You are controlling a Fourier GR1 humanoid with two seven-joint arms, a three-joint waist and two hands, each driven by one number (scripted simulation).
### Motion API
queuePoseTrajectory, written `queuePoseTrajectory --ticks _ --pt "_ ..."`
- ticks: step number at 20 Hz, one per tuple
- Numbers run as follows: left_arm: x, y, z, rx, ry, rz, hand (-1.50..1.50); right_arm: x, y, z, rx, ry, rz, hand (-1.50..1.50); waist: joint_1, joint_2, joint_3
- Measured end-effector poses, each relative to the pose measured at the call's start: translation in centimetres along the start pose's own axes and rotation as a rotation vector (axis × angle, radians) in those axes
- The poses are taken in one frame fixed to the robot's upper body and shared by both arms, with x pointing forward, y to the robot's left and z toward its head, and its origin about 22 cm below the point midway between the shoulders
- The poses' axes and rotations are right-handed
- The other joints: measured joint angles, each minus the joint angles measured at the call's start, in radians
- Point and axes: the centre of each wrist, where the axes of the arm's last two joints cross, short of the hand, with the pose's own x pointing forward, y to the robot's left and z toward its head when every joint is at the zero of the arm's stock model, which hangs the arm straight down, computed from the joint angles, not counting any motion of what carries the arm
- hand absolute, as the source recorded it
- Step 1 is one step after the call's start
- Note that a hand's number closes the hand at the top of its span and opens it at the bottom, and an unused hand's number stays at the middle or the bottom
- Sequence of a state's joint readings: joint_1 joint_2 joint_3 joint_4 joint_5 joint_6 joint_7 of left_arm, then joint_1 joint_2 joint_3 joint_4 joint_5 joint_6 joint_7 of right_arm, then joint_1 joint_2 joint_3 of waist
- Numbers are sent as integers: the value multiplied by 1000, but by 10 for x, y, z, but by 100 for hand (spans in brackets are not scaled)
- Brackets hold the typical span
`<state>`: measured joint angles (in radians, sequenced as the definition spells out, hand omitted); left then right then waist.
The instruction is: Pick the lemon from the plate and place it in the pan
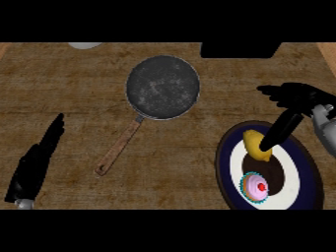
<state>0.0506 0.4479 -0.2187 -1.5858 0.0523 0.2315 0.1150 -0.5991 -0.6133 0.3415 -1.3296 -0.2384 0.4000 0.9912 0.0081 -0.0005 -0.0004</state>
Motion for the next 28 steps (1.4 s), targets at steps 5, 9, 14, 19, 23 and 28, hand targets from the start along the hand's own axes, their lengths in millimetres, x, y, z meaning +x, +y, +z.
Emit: queuePoseTrajectory --ticks 5,9,14,19,23,28 --pt "0 -2 -3 0 4 4 0 -2 8 -14 19 58 38 -150 0 1 0" --pt "-3 3 5 -2 7 4 0 -1 20 -19 32 81 57 -150 -1 0 0" --pt "-6 -5 4 0 10 2 0 -7 29 -25 53 105 68 -150 -5 0 0" --pt "-5 -4 1 0 10 4 0 -11 44 -33 70 132 85 -150 -5 0 0" --pt "-4 1 0 1 16 -2 0 -16 45 -42 70 150 87 -150 -3 0 0" --pt "-7 -4 2 3 16 3 0 -20 54 -48 70 159 96 -150 -4 0 0"
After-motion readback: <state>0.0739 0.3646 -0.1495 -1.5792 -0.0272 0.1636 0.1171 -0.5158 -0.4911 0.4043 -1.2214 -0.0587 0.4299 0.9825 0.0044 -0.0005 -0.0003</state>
